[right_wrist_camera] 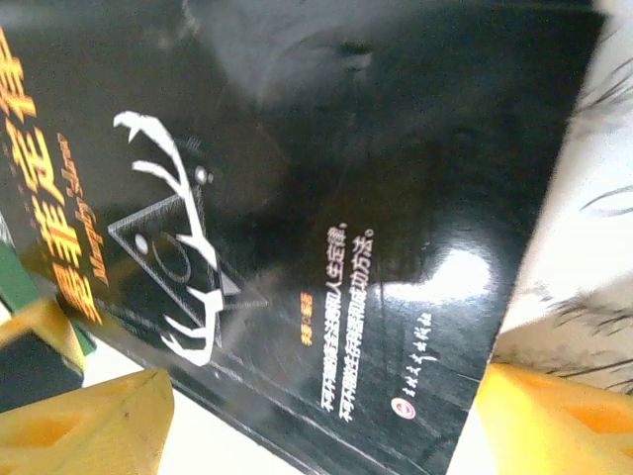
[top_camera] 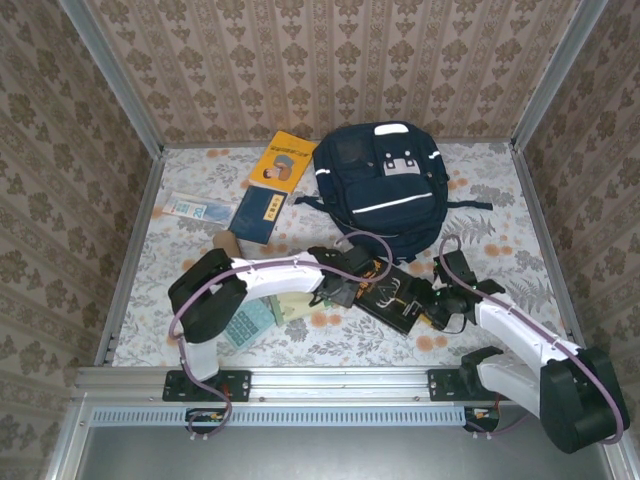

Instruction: Pack the student bag

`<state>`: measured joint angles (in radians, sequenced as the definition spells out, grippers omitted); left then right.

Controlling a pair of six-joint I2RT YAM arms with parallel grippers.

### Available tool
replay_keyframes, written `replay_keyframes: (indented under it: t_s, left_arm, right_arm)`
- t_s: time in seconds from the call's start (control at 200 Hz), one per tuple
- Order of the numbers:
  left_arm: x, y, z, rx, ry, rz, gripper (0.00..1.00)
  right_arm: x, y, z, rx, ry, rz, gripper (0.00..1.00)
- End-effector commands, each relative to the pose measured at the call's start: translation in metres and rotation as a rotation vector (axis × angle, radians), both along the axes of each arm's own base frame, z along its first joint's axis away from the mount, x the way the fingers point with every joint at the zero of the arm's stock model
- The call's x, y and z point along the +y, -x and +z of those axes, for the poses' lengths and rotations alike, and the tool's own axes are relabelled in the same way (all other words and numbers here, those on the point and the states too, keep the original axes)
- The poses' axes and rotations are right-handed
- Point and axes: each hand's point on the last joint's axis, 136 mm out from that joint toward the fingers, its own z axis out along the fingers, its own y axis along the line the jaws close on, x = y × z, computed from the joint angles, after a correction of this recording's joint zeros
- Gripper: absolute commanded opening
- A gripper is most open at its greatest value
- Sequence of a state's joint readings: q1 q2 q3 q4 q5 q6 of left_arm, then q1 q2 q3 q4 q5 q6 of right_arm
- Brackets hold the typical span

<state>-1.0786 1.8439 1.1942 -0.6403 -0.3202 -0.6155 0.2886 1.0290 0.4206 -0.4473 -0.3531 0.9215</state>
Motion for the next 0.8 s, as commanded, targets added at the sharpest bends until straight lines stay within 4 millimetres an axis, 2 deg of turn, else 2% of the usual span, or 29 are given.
replay_keyframes:
  t_s: [0.0,0.155,0.24,0.335,0.48,0.595,0.735,0.795]
  left_arm:
    - [0.042,0.001,-0.004,-0.006,-0.142,0.029,0.92]
    - [0.027,0.011,0.033,-0.013,0.018,0.116,0.92]
    - [0.017,0.024,0.043,0.021,0.128,0.187,0.92]
    - [0.005,0.038,0.050,0.060,0.244,0.274,0.91]
    - [-0.015,0.056,0.052,0.124,0.423,0.414,0.90]
    - [-0.029,0.064,0.046,0.185,0.554,0.513,0.89]
    - [-0.052,0.068,0.040,0.226,0.690,0.566,0.89]
    - [-0.063,0.069,0.035,0.234,0.743,0.579,0.89]
  right_arm:
    - [0.008,-0.006,0.020,-0.041,-0.007,0.021,0.81]
    - [-0.017,-0.003,0.031,-0.074,0.156,0.060,0.81]
    - [-0.030,-0.006,0.036,-0.084,0.248,0.075,0.81]
    - [-0.032,-0.019,0.041,-0.120,0.290,0.113,0.81]
    - [-0.028,-0.045,0.045,-0.157,0.342,0.190,0.82]
    - [-0.023,-0.063,0.047,-0.184,0.361,0.239,0.83]
    - [-0.015,-0.075,0.039,-0.192,0.335,0.284,0.84]
    - [-0.011,-0.074,0.031,-0.169,0.313,0.310,0.84]
